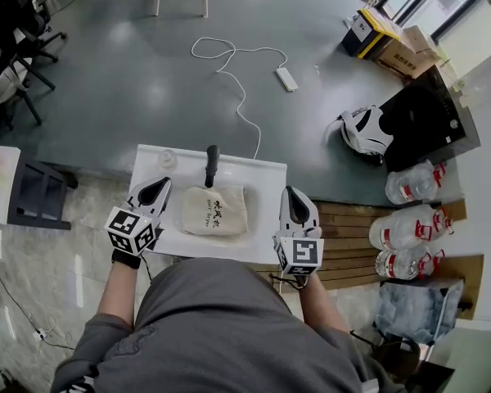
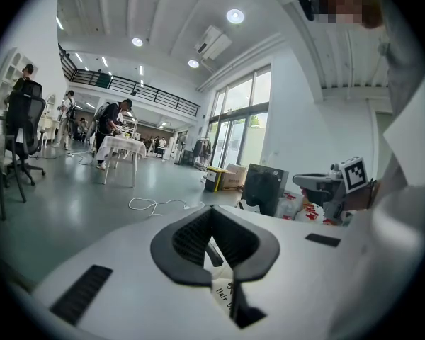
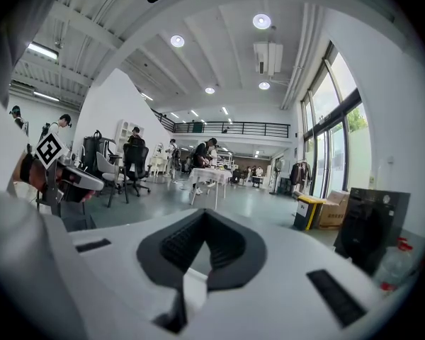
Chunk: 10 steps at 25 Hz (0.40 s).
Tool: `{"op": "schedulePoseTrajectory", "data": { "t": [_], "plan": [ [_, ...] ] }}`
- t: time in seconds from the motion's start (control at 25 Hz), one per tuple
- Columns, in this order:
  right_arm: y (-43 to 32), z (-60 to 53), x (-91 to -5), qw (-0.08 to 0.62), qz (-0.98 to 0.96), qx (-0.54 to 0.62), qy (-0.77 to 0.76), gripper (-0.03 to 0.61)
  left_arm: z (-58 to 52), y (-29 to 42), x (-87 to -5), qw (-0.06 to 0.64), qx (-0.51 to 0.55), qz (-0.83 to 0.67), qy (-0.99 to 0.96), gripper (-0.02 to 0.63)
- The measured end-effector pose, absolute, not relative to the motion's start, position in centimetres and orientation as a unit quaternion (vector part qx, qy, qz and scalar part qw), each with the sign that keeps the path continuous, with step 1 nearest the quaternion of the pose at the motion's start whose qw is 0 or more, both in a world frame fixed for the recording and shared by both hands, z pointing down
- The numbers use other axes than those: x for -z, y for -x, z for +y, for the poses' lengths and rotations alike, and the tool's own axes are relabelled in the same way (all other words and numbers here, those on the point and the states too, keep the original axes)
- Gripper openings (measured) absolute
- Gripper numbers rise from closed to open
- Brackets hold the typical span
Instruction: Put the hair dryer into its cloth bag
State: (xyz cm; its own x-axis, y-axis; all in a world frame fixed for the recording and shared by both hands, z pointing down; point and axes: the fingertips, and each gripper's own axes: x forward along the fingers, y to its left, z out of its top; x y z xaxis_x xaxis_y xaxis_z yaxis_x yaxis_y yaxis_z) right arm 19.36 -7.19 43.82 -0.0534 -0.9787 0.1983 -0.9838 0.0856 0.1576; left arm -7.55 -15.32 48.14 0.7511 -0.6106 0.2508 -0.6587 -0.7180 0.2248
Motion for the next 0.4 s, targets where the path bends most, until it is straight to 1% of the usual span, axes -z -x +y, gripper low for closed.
{"op": "schedulePoseTrajectory", "data": {
  "t": [0.4],
  "plan": [
    [-19.44, -7.73, -43.87, 0.129, -0.726, -0.007, -0.676, 0.000, -15.88, 7.19, -48.26, 0.150, -0.081, -0.341, -0.925, 0.003]
  ]
}}
